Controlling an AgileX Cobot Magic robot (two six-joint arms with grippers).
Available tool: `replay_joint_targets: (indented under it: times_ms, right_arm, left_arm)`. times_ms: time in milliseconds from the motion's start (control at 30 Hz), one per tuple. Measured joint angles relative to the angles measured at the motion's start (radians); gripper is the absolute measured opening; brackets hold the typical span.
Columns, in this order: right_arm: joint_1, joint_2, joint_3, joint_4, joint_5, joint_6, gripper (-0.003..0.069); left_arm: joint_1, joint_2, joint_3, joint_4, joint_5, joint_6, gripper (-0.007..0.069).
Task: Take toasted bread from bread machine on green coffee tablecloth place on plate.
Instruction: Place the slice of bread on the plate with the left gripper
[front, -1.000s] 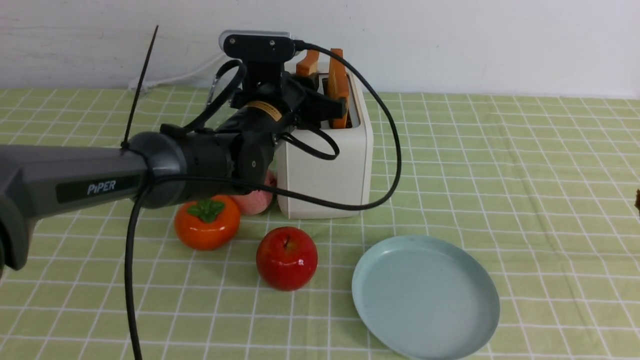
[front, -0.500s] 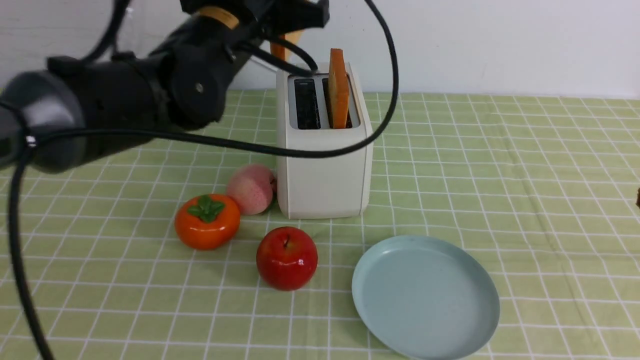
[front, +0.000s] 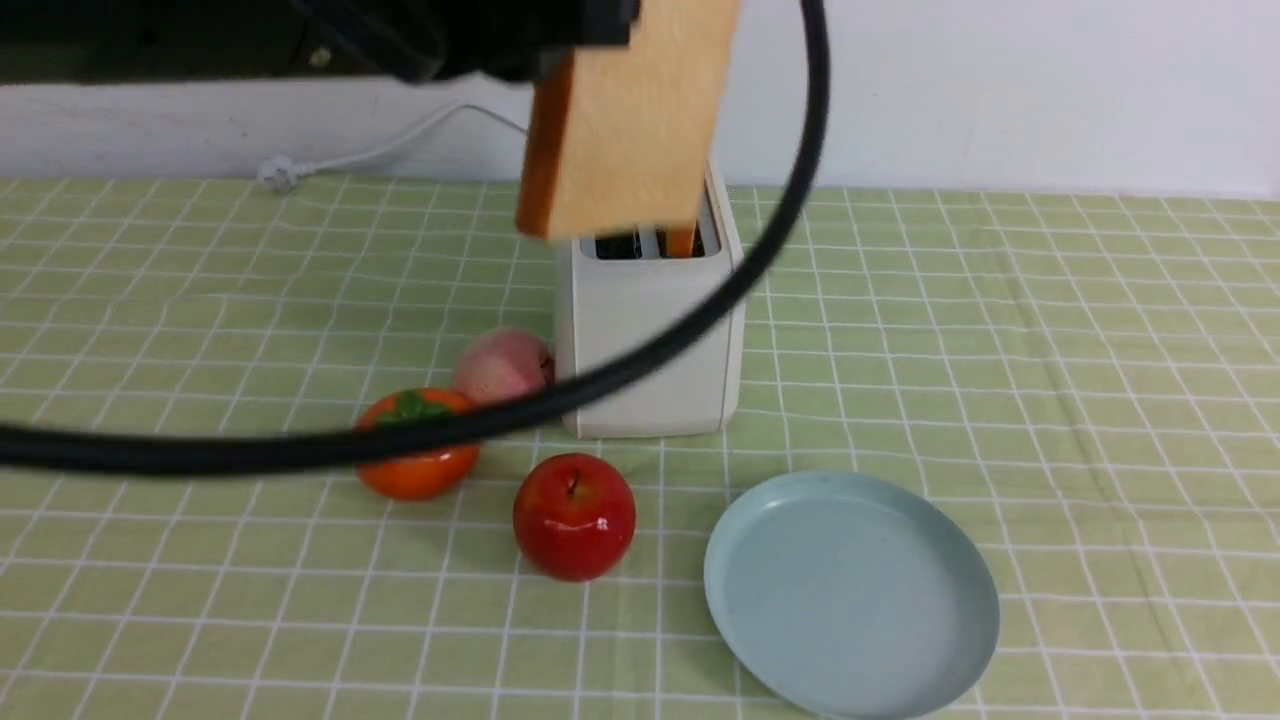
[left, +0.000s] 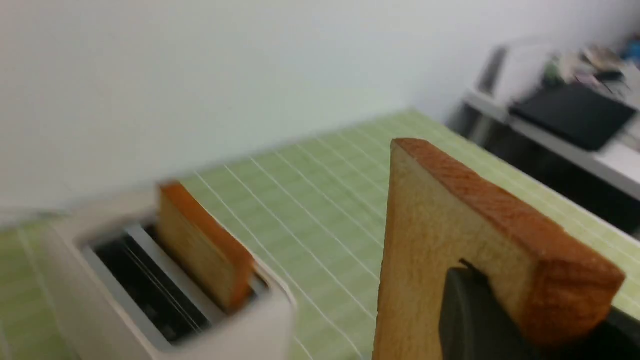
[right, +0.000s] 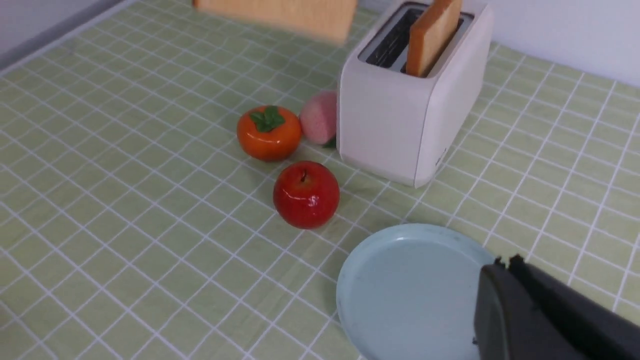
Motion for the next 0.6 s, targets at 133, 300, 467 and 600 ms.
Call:
replay_joint_targets:
  times_ms: [133, 300, 467, 600]
  right_arm:
    - [0.000, -0.066, 0.000, 0.000, 0.070, 0.001, -0.0009]
    - [0.000, -0.137, -0.004, -0.030, 0.154, 0.039, -0.0007]
    - [0.000, -0.170, -0.004, -0.056, 0.191, 0.049, -0.0002]
    - [0.000, -0.172, -0.004, -0.057, 0.214, 0.057, -0.0002]
  left_arm:
    - [0.000, 0.042, 0.048, -0.125, 0.146, 0.022, 0.0119]
    - [-0.010, 0.189, 0.082, -0.362, 0.197, 0.146, 0.0116]
    - [-0.095, 0.330, 0.082, -0.495, 0.122, 0.268, 0.0114]
    - [-0.127, 0.405, 0.082, -0.527, 0.059, 0.283, 0.0114]
